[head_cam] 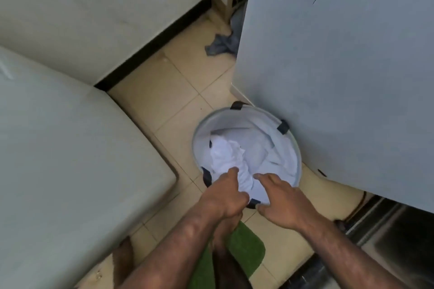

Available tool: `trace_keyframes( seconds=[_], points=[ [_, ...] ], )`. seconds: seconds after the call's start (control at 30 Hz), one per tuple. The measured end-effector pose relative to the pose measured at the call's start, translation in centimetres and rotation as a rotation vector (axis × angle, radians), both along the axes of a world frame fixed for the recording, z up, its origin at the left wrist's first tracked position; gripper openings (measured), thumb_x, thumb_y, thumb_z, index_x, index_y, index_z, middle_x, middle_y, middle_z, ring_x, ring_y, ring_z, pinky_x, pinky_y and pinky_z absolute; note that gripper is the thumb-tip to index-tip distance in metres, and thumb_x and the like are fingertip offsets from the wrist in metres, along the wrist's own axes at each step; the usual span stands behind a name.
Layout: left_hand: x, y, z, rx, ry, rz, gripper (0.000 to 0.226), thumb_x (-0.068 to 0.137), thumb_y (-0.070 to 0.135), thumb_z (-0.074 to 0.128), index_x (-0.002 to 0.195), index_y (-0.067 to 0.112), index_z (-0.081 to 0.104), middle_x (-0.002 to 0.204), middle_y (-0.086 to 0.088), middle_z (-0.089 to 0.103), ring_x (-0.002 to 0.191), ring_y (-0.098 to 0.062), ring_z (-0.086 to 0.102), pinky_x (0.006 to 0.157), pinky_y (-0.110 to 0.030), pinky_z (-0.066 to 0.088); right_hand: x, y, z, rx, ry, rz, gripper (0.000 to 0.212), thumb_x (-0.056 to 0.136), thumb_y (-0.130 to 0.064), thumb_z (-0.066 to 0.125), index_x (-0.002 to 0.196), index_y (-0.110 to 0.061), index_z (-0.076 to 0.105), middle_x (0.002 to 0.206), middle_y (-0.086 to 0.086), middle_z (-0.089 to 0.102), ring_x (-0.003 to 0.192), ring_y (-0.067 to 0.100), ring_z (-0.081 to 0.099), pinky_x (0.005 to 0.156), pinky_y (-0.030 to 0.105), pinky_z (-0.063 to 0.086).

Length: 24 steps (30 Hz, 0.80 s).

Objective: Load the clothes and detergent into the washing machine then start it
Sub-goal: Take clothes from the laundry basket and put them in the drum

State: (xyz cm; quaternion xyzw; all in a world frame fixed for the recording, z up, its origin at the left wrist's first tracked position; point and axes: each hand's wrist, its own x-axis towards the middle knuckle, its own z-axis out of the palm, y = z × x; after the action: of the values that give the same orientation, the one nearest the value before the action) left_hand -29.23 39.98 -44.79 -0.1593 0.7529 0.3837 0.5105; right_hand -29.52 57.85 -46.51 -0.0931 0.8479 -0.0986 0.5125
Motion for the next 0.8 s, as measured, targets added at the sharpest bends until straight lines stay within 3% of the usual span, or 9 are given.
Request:
trace_keyframes(
  seconds=[0.27,0.43,0.67,0.73,0.8],
  points=[
    [-3.3,1.0,-18.3,-0.141,0.001,-0.086,0.064,0.101,0.023,0.057,0.157,0.008,0.030,0.157,-0.019,0.042,0.141,-0.038,0.047,0.109,-0.040,0.042,-2.1,-1.6,-19.6,0.009,-0.069,-0.134,0.087,0.092,-0.048,0.064,0.162,-0.034,0.013,0.165,0.002,0.029,0.144,0.029,0.041,0.111,0.046,0.041],
    [-3.7,1.6,-26.6,-0.217,-0.088,-0.040,0.066,0.099,0.019,0.059,0.154,0.001,0.027,0.152,-0.027,0.043,0.137,-0.043,0.049,0.107,-0.043,0.043,-1.8,-3.2,-28.9,0.037,-0.080,-0.288,0.113,0.078,-0.059,0.075,0.161,-0.035,0.003,0.160,0.005,0.033,0.140,0.033,0.043,0.106,0.050,0.044],
    [-2.8,1.0,-31.2,-0.250,-0.081,0.066,0.091,0.089,0.027,0.070,0.162,0.019,0.016,0.153,-0.018,0.044,0.136,-0.040,0.051,0.111,-0.049,0.049,0.9,-5.4,-35.5,0.021,-0.116,-0.421,0.132,0.069,-0.060,0.082,0.159,-0.040,-0.010,0.164,0.007,0.015,0.142,0.038,0.037,0.107,0.054,0.045],
    [-2.4,0.3,-31.6,-0.231,-0.058,0.125,0.090,0.085,0.021,0.072,0.160,0.025,0.023,0.149,-0.014,0.047,0.129,-0.038,0.055,0.107,-0.049,0.052,1.0,-5.4,-35.9,-0.002,-0.120,-0.494,0.131,0.066,-0.053,0.086,0.159,-0.041,-0.005,0.159,0.008,0.023,0.137,0.038,0.042,0.105,0.050,0.046],
    [-2.2,-0.3,-31.6,-0.192,-0.070,0.199,0.085,0.086,0.016,0.072,0.158,0.030,0.030,0.145,-0.007,0.047,0.120,-0.032,0.055,0.103,-0.046,0.054,0.7,-5.1,-36.1,-0.037,-0.104,-0.579,0.112,0.067,-0.044,0.086,0.155,-0.039,0.017,0.143,0.008,0.045,0.126,0.035,0.055,0.096,0.043,0.050]
  ],
)
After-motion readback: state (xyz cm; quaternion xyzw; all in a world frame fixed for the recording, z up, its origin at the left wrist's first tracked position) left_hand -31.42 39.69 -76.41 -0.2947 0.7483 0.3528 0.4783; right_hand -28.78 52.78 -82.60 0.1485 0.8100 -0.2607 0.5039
